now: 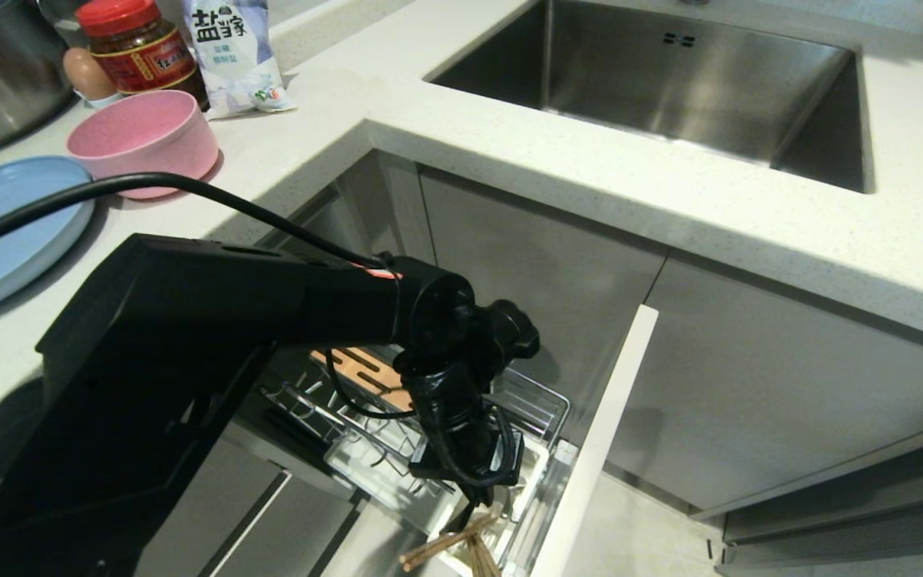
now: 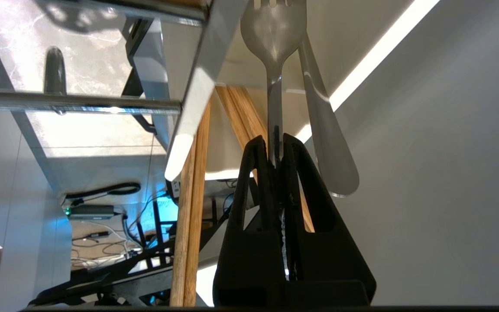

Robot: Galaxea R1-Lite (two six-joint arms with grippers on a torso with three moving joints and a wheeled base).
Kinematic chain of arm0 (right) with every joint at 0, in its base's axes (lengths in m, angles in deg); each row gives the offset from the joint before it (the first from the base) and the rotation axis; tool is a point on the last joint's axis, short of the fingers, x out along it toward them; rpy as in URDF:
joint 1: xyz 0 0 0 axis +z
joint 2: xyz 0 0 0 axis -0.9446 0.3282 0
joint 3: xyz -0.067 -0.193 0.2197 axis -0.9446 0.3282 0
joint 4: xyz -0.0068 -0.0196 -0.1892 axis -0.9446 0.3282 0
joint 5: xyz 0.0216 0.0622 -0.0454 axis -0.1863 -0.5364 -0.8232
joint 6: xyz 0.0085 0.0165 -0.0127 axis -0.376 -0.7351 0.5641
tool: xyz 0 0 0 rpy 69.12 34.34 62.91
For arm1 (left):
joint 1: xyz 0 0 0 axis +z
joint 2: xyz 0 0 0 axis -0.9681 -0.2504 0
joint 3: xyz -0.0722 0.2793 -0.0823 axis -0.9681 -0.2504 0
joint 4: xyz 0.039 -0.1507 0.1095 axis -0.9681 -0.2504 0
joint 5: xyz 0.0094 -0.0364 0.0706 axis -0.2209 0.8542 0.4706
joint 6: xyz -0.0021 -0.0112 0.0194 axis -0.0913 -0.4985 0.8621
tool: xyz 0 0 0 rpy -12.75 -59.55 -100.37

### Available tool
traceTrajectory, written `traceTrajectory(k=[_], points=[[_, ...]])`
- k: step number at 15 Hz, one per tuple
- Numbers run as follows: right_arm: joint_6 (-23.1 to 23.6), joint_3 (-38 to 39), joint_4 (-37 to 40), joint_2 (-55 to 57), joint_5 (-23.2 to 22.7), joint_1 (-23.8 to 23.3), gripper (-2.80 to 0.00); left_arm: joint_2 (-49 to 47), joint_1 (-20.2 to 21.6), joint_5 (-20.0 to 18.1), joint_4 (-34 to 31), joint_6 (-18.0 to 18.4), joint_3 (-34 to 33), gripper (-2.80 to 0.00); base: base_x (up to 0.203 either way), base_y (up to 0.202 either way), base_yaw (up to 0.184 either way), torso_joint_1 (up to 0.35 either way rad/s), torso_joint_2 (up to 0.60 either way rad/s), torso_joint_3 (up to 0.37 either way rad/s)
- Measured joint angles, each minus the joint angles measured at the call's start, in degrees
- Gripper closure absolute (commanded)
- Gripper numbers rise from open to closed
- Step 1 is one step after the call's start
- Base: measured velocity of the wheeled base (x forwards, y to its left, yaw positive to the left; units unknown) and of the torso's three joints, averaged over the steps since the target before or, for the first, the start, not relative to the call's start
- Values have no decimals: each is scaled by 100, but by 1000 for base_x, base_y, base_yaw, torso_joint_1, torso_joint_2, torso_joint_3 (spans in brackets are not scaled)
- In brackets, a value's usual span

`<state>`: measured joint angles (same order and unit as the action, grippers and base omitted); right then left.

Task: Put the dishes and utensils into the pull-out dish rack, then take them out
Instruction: Pick up the fork and place it in the cupboard

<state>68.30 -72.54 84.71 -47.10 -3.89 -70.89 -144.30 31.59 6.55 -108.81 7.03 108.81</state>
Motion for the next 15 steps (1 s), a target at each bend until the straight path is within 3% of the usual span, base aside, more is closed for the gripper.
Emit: traceTrajectory(k=[14,15], points=[[0,0,-2,0,0,0,0,-230,85,-19,-6,33,172,0,0,0,0,0,0,0],[0,0,0,0,-1,0,0,-230,89,-21,-6,33,174,-280,0,0,0,0,0,0]])
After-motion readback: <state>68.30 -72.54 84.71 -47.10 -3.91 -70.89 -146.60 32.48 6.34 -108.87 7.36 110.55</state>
